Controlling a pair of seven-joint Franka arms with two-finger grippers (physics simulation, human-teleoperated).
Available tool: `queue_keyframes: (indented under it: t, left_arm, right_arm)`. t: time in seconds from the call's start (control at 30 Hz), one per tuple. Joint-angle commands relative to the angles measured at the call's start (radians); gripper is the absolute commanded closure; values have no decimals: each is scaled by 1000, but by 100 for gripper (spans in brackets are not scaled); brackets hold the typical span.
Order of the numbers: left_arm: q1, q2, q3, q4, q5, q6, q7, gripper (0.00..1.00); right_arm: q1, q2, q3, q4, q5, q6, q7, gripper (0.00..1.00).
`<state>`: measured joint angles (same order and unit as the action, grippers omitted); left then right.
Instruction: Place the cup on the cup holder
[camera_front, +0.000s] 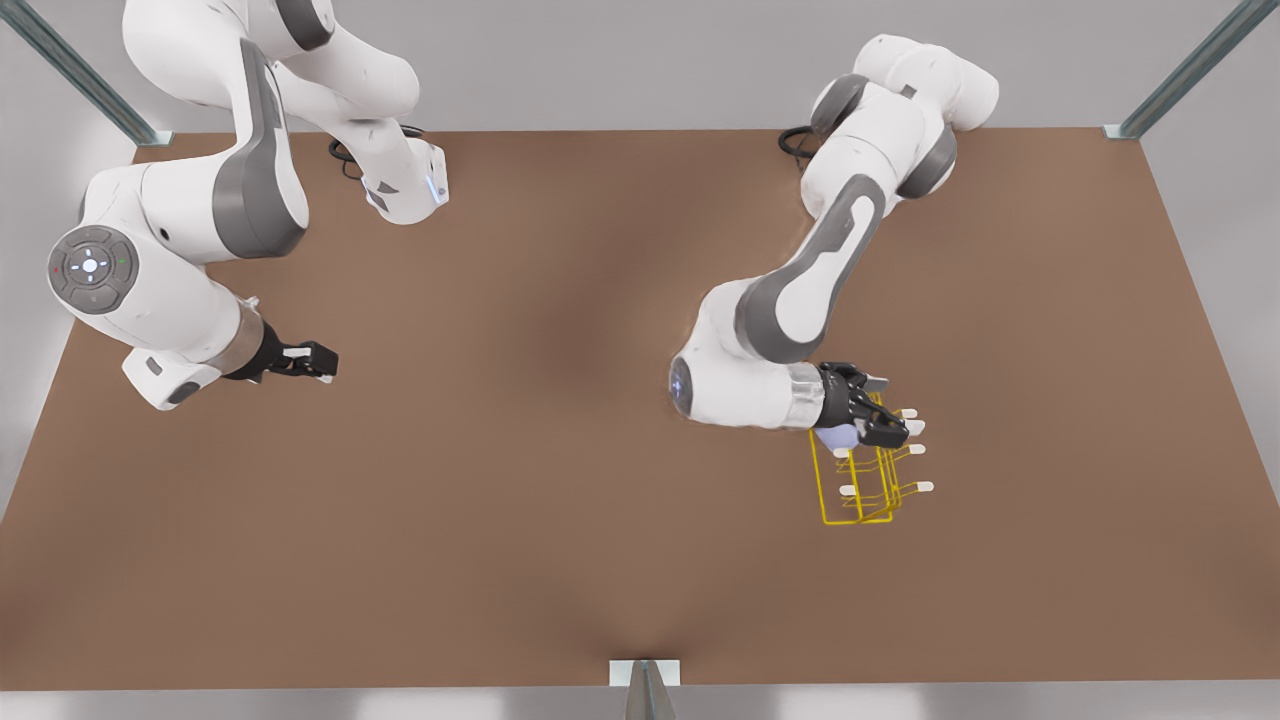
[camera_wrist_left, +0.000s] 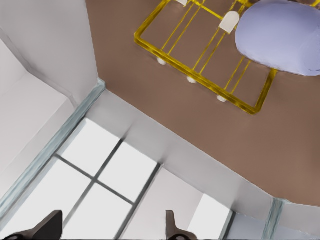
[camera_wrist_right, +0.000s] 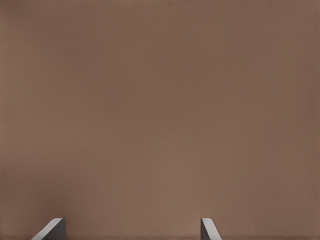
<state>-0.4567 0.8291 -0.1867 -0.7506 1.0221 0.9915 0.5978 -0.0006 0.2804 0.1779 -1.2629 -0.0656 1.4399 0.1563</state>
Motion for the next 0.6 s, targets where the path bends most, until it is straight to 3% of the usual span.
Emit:
queue_keyframes:
  t: [0.0, 0.03, 0.1, 0.13, 0.17, 0.2, 0.57]
  left_arm:
    - [173, -85, 4, 62, -869, 131, -552, 0]
    - [219, -97, 0, 59, -1006, 153, -851, 0]
    - [233, -255, 44, 21, -1005, 131, -865, 0]
    - [230, -399, 117, -107, -1005, 114, -761, 0]
    - [231, -669, 122, -516, -968, 356, -699, 0]
    - [230, -746, 124, -680, -967, 475, -694, 0]
    - [231, -760, 130, -705, -968, 464, -647, 0]
  right_arm:
    - [1, -1, 0, 0, 0, 1, -1, 0]
    - [1, -1, 0, 0, 1, 1, -1, 0]
    - [-1, -1, 0, 0, 0, 1, -1, 0]
    - [-6, -3, -1, 0, 0, -1, -1, 0]
    - [-18, -3, 0, 0, 3, 1, -1, 0]
    - [-15, -3, 0, 0, 1, 1, -1, 0]
    - [-13, -3, 3, 0, 3, -1, 0, 0]
